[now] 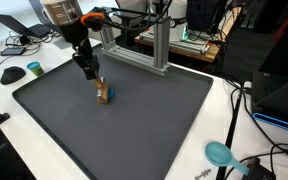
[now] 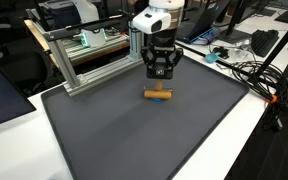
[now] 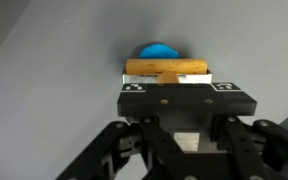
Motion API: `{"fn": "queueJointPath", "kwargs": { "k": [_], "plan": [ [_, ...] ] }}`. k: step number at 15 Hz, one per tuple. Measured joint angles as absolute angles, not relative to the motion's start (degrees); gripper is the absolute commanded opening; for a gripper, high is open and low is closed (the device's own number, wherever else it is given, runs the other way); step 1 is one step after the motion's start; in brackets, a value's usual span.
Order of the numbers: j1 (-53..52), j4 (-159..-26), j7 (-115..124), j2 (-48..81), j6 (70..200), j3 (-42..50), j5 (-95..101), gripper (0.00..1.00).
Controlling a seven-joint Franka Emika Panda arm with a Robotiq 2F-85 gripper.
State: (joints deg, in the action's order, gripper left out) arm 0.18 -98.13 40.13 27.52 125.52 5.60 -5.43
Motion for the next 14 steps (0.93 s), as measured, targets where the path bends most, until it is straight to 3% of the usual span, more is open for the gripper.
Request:
{"fn": "queueJointPath", "kwargs": {
  "k": [14],
  "plan": [
    [1.60,-93.46,37.92,30.45,120.82,5.60,-8.25,0.22]
  ]
}}
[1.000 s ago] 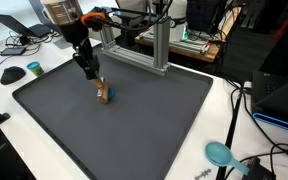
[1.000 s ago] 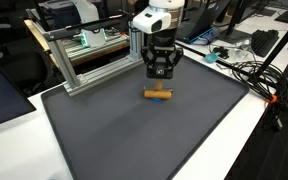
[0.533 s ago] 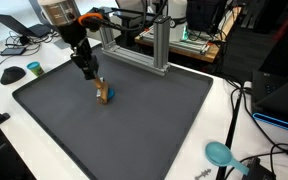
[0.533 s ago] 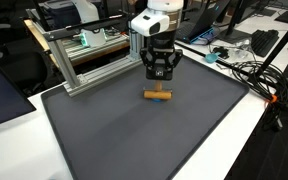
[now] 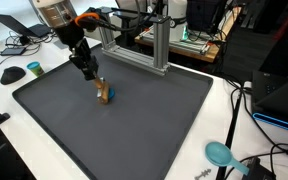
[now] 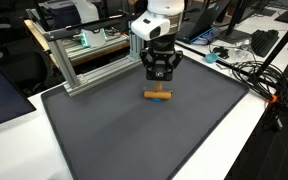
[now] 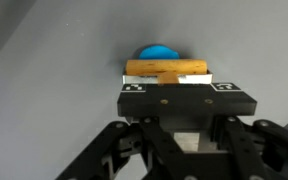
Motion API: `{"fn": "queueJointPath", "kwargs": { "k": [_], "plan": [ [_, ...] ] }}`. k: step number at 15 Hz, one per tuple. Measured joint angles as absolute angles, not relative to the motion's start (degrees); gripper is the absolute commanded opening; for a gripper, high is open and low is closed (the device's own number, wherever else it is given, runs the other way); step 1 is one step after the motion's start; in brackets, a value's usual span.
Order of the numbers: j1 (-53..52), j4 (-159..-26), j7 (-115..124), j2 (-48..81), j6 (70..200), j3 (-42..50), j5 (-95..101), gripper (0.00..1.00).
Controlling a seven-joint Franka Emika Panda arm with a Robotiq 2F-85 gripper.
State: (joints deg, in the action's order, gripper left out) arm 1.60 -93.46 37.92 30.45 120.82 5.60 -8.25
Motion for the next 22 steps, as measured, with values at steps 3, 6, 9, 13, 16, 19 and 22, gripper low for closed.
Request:
{"fn": "queueJointPath", "kwargs": {
  "k": [3,6,9,13,16,19,22],
  "plan": [
    [1.85,-91.96,37.59,31.33,119.32,5.60,-8.68,0.22],
    [1.99,-90.71,37.47,32.07,118.11,5.60,-8.92,0.22],
    [2.01,-89.58,37.46,32.70,116.95,5.60,-8.96,0.22],
    [2.02,-88.47,37.45,33.37,115.86,5.59,-8.96,0.22],
    [2.03,-87.59,37.38,33.87,114.94,5.58,-8.96,0.22],
    [2.04,-86.90,37.13,34.27,114.24,5.54,-8.96,0.22],
    [2.04,-86.44,36.85,34.55,113.73,5.51,-8.96,0.22]
  ]
}}
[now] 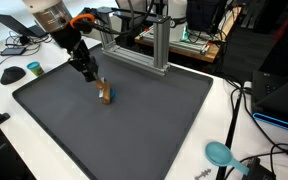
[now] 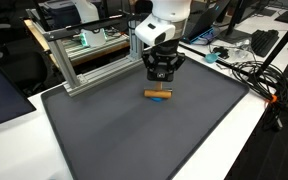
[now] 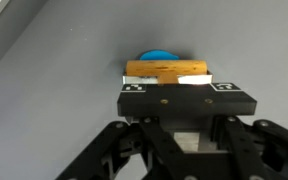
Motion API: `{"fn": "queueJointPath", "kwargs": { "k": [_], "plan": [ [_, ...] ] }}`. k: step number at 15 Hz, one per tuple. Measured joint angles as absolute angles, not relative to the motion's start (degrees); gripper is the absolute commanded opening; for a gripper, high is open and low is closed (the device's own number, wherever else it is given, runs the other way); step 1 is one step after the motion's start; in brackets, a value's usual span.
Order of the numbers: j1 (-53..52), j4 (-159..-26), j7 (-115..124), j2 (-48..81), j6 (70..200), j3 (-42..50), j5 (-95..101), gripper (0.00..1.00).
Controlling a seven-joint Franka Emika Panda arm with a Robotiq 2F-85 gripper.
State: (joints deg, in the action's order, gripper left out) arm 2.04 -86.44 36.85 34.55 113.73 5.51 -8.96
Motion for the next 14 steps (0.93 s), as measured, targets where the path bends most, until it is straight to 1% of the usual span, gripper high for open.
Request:
{"fn": "queueJointPath", "kwargs": {
  "k": [14],
  "plan": [
    [2.05,-85.02,35.74,35.40,111.92,5.35,-8.97,0.22]
  ]
}}
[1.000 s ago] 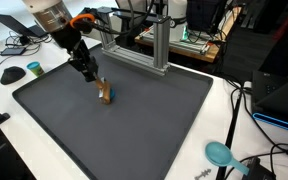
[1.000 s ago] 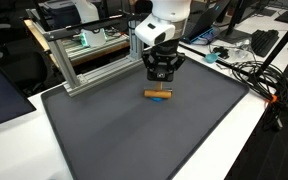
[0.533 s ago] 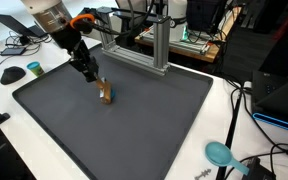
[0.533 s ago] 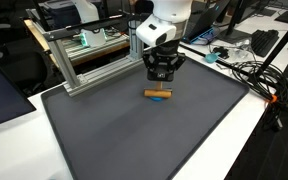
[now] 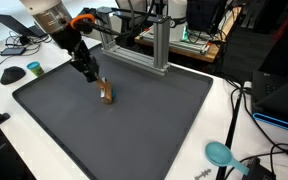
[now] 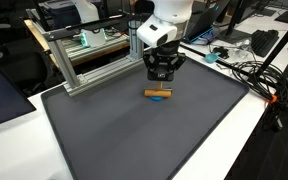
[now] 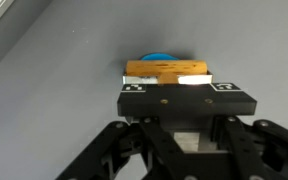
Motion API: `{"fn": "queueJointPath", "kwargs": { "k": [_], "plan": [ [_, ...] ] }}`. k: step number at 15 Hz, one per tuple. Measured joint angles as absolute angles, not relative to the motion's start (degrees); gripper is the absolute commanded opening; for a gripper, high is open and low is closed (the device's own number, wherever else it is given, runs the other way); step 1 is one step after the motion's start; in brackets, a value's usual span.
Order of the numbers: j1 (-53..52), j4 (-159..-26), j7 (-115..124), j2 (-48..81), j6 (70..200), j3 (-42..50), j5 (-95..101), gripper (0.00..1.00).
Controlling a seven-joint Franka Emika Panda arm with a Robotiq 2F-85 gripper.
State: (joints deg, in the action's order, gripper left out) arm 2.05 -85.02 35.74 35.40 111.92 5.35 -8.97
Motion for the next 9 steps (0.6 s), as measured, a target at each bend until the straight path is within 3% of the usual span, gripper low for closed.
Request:
{"fn": "queueJointPath", "kwargs": {
  "k": [9],
  "plan": [
    [2.13,-84.78,35.13,35.60,111.19,5.35,-9.52,0.22]
  ]
}}
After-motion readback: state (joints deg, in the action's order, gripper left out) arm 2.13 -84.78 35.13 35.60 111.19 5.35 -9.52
